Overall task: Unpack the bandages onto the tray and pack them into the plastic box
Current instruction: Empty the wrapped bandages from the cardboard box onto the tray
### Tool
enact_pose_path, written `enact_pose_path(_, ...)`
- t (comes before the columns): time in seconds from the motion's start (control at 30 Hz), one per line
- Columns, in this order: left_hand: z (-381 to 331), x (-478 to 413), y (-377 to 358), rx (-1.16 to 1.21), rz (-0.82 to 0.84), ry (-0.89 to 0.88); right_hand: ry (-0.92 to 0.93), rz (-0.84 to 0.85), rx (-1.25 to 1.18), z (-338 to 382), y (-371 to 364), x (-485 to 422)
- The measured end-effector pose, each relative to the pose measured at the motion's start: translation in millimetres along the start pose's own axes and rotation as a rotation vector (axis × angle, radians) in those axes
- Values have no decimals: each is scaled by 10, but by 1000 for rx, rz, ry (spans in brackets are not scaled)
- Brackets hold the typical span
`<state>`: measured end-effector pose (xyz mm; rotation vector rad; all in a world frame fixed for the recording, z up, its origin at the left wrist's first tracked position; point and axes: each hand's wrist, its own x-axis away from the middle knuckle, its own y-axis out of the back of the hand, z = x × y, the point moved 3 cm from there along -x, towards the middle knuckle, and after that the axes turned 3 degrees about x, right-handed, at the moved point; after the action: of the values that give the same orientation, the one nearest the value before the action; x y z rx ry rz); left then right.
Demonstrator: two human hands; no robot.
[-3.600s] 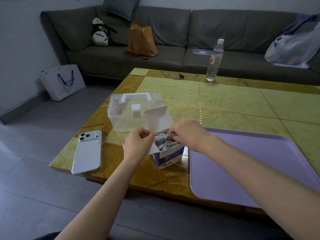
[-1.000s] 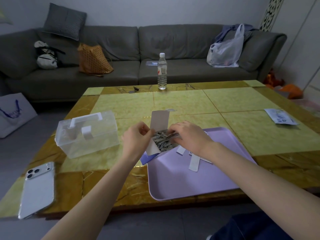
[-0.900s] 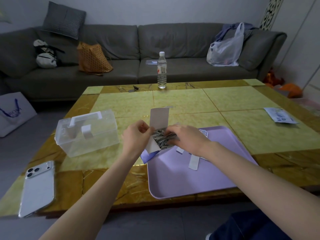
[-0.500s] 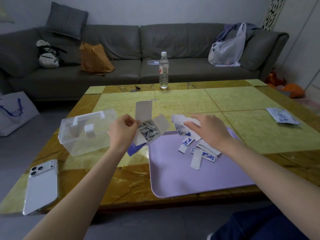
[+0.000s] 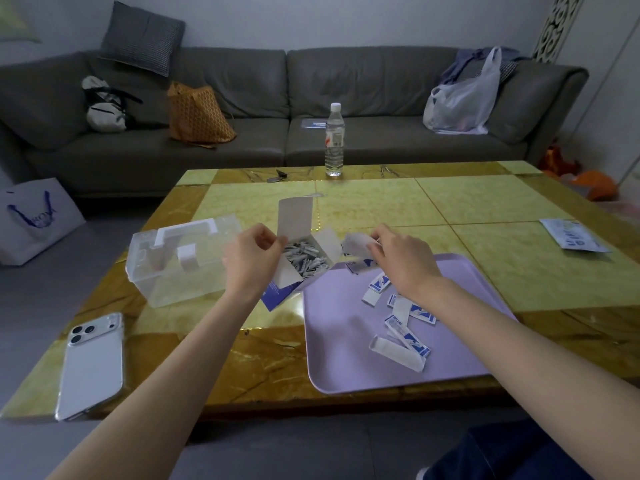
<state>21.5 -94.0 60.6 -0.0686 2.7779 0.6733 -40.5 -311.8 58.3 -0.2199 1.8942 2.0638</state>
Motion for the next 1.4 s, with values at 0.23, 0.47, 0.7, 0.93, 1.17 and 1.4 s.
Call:
enact_pose_path(0.23,7,30,14,8,-1,-10,43,-99,-6,-37,-76,8)
enact_pose_path(0.47,-1,65,-5,33,5,-7,245,-79,-247,270,34,85)
enact_pose_path(0.7,-58,184,-99,51,62,-19,330,109,-171,519,-29,103)
enact_pose_path(0.93,-69,245,-122,36,91,-34,258,239,-70,528,-134,53)
enact_pose_path(1.17,2,170,-27,-23,33,-17,204,39,-244,465,-56,48)
enact_pose_path(1.4,137,105,49,-74,-5,5,63,-109,-390,181,135,4)
